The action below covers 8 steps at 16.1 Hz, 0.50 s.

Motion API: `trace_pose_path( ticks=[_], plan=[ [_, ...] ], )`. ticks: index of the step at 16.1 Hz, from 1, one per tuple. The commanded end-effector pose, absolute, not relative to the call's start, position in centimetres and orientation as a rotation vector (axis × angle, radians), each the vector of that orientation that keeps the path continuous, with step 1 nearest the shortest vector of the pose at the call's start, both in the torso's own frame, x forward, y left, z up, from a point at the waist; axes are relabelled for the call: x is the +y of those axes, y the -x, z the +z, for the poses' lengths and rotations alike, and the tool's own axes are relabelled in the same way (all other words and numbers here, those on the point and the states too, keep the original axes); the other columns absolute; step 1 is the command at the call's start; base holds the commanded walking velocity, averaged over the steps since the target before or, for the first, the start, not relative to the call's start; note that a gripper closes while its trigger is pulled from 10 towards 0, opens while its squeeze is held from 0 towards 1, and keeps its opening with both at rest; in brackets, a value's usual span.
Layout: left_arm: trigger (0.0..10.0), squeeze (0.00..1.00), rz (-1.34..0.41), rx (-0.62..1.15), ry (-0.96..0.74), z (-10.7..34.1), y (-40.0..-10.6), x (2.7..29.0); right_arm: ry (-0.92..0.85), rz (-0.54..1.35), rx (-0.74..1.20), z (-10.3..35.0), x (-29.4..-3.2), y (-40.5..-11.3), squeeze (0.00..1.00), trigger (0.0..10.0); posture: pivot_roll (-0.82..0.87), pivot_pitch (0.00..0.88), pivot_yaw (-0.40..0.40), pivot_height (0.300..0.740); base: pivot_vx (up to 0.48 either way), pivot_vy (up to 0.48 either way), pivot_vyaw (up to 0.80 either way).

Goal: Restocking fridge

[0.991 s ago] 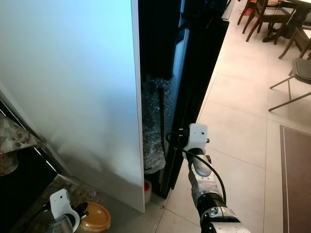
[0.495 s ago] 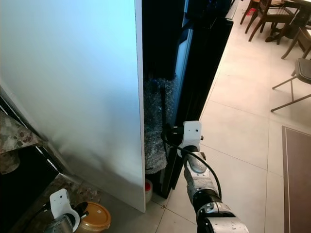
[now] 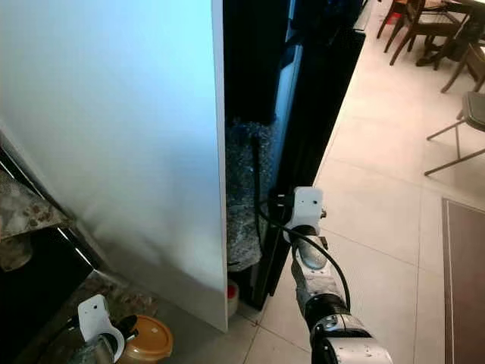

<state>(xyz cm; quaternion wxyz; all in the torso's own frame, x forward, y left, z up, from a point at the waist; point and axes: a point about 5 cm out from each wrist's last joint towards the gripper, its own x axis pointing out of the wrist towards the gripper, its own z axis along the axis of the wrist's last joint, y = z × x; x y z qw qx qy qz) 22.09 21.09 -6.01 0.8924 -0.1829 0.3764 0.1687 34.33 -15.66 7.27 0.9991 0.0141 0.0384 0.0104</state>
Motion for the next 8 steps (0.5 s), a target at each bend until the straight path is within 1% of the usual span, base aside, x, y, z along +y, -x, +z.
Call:
trace_pose_path(
  ticks=[1,5,8],
  plan=[
    [10.0,0.00,0.348,0.772,0.373,-5.9,-22.2,21.2,-0.023,-0.016,0.071,7.5,-16.4,-34.5,0.00,10.0,0.04,0.000,-0.001,0.740,0.000,0.000,0.00],
    [10.0,0.00,0.348,0.773,0.372,-5.9,-22.2,21.2,0.001,-0.145,0.066,7.4,-18.2,-34.2,0.00,10.0,0.04,0.000,0.000,0.740,0.000,0.000,0.00],
    [10.0,0.00,0.347,0.774,0.372,-5.9,-22.2,21.1,0.040,-0.229,0.088,6.4,-19.8,-33.1,0.00,10.0,0.04,0.000,0.000,0.740,0.000,0.000,0.00]
  ],
)
